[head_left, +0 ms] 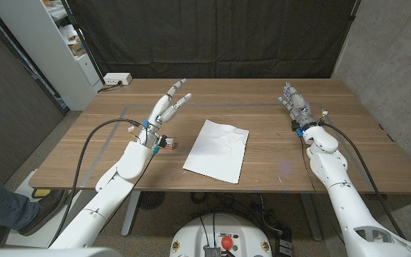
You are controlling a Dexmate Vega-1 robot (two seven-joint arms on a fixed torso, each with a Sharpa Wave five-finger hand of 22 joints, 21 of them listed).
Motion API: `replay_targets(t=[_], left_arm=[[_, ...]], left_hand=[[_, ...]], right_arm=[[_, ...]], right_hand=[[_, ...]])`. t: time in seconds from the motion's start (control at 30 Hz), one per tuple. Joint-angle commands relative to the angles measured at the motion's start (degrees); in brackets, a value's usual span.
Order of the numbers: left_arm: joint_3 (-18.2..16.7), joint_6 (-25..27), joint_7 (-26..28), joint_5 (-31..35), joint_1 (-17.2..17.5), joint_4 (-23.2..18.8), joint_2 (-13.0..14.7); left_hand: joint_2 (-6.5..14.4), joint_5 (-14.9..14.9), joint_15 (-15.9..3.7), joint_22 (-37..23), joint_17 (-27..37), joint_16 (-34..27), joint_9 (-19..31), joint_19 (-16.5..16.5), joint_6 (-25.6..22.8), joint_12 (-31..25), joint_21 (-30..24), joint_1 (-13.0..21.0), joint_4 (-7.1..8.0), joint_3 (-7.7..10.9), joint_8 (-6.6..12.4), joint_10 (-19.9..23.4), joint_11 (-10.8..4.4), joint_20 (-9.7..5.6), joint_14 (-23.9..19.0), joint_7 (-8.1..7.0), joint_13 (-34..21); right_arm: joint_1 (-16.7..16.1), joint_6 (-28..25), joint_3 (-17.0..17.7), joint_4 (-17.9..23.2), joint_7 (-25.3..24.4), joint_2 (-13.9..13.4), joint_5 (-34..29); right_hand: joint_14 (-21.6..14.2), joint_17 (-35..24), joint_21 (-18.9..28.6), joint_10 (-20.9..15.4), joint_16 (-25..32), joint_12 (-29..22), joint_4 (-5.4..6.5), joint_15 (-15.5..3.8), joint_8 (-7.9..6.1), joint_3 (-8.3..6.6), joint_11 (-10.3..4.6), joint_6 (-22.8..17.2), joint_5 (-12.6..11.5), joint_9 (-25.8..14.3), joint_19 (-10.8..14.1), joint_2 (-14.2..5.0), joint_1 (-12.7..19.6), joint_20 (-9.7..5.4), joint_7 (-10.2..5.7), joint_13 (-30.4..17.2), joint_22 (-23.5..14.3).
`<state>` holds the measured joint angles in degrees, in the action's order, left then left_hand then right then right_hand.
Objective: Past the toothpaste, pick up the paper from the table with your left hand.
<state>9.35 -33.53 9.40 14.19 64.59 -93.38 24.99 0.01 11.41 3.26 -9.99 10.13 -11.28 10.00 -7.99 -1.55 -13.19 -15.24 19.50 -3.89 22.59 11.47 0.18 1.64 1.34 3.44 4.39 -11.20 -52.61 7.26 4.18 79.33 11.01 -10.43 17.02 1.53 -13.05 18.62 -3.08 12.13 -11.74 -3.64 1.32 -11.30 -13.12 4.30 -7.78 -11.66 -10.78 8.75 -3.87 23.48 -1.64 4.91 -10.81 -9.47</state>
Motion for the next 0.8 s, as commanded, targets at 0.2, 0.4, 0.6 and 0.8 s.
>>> replay_targets(t=[0.2, 0.4, 0.6, 0.8], left_arm=[[1.17, -3.48, 3.17, 6.06, -0.73, 1.25, 1.55], [1.15, -2.89, 3.76, 7.8, -0.1, 0.2, 2.36], [0.98, -1.36, 3.66, 10.62, 0.91, -2.14, 4.07], [1.02, 1.61, 2.58, 13.1, 1.82, -5.23, 6.03]], left_hand=[[0.1, 0.34, 0.05, -0.18, 0.14, -0.38, 0.3, 0.34, -0.86, -0.46, 0.24, 0.77, -0.52, 0.09, 0.43, 1.02, 0.01, 0.03, -0.97, -0.06, 0.02], [0.07, 0.38, 0.02, -0.18, 0.14, -0.32, 0.31, 0.4, -0.96, -0.45, 0.33, 0.88, -0.67, 0.09, 0.39, 1.13, -0.13, 0.1, -1.02, -0.1, 0.02], [0.04, 0.45, -0.02, -0.18, 0.14, -0.29, 0.32, 0.46, -1.11, -0.43, 0.46, 1.08, -0.89, 0.13, 0.37, 1.24, -0.08, 0.15, -1.15, -0.16, 0.01], [0.02, 0.53, 0.0, -0.18, 0.14, -0.24, 0.33, 0.42, -1.16, -0.35, 0.63, 1.38, -1.16, 0.2, 0.31, 1.19, -0.3, 0.35, -1.24, -0.17, 0.0]], right_arm=[[0.28, 0.29, 0.1, -0.46, -0.21, 0.32, -0.32], [0.33, 0.33, -0.01, -0.43, -0.26, 0.39, -0.38], [0.46, 0.53, -0.11, -0.54, -0.27, 0.59, -0.35], [0.21, 0.53, -0.06, -0.46, -0.36, 0.75, -0.22]], right_hand=[[-0.47, 0.13, -0.31, -0.24, 0.33, 0.16, -0.87, 0.2, -0.08, -0.38, 0.21, -0.26, -0.33, -0.25, 0.58, -0.28, 0.49, -0.07, -0.14, -0.06, -0.13], [-0.48, 0.23, -0.5, -0.19, 0.27, 0.21, -1.15, 0.2, -0.07, -0.45, 0.19, -0.24, -0.37, -0.25, 0.55, -0.2, 0.8, 0.0, -0.19, -0.07, -0.13], [-0.5, 0.29, -0.65, -0.21, 0.25, 0.23, -1.33, 0.2, -0.08, -0.43, 0.26, -0.25, -0.38, -0.25, 0.61, -0.12, 0.94, 0.0, -0.14, -0.07, -0.14], [-0.49, 0.31, -0.77, -0.18, 0.24, 0.26, -1.39, 0.21, -0.05, -0.41, 0.22, -0.2, -0.38, -0.25, 0.65, -0.11, 0.96, 0.03, -0.21, -0.07, -0.14]])
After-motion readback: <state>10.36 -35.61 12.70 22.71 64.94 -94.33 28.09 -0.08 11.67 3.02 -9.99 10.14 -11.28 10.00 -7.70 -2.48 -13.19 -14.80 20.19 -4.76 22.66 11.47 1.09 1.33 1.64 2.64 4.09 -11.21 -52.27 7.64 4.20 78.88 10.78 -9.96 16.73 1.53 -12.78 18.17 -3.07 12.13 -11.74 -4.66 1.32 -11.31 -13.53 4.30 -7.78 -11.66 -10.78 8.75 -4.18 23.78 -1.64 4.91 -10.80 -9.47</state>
